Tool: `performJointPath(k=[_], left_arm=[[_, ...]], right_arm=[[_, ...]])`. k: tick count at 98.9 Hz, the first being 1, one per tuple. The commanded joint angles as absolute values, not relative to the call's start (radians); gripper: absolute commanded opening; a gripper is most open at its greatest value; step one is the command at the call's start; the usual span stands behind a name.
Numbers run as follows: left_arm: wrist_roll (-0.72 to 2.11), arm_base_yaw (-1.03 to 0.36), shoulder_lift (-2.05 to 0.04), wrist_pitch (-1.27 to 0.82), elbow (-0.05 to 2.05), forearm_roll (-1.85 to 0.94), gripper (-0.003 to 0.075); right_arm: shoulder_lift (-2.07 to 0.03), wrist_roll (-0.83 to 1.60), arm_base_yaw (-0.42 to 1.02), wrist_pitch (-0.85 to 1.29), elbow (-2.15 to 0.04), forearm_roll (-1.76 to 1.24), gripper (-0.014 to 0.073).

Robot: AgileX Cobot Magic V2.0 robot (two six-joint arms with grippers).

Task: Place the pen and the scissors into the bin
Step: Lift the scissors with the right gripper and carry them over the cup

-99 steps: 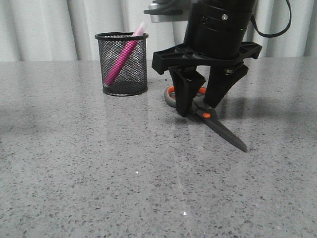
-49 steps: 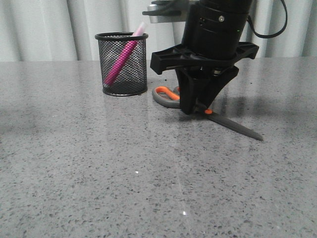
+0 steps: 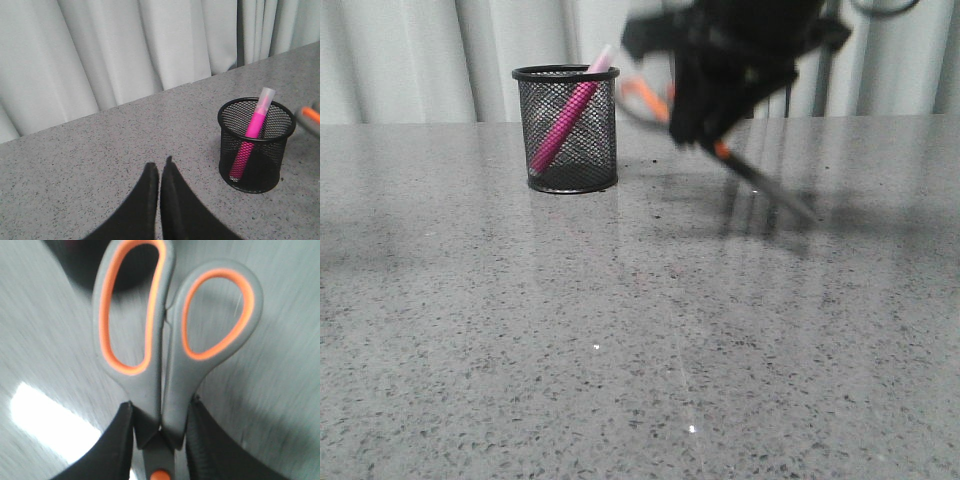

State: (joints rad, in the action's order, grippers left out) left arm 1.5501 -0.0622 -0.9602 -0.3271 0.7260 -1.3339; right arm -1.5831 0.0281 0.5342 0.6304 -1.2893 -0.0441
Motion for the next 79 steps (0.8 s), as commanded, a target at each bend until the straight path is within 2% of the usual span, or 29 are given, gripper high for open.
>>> performJointPath(k=[1, 11, 35, 79], left_arm=[[1.538, -0.059, -0.945, -0.318, 0.753, -1.369, -0.0019], [1.538, -0.059, -0.945, -0.318, 0.753, -1.369, -0.0019], [1.538, -0.059, -0.945, -0.325, 0.753, -1.369, -0.0019], [1.538, -0.059, -0.945, -0.329, 0.753, -1.369, -0.0019]], right_arm=[[-1.441, 0.039, 0.535, 0.322, -1.232, -0.073, -0.0073], [-1.390, 0.039, 0.537, 0.052, -1.167, -0.093, -0.0073], [-1.448, 0.039, 0.563, -0.364, -1.173, -0.093, -0.0073], [-1.730, 0.039, 0.584, -0.457, -1.366, -0.047, -0.0074]])
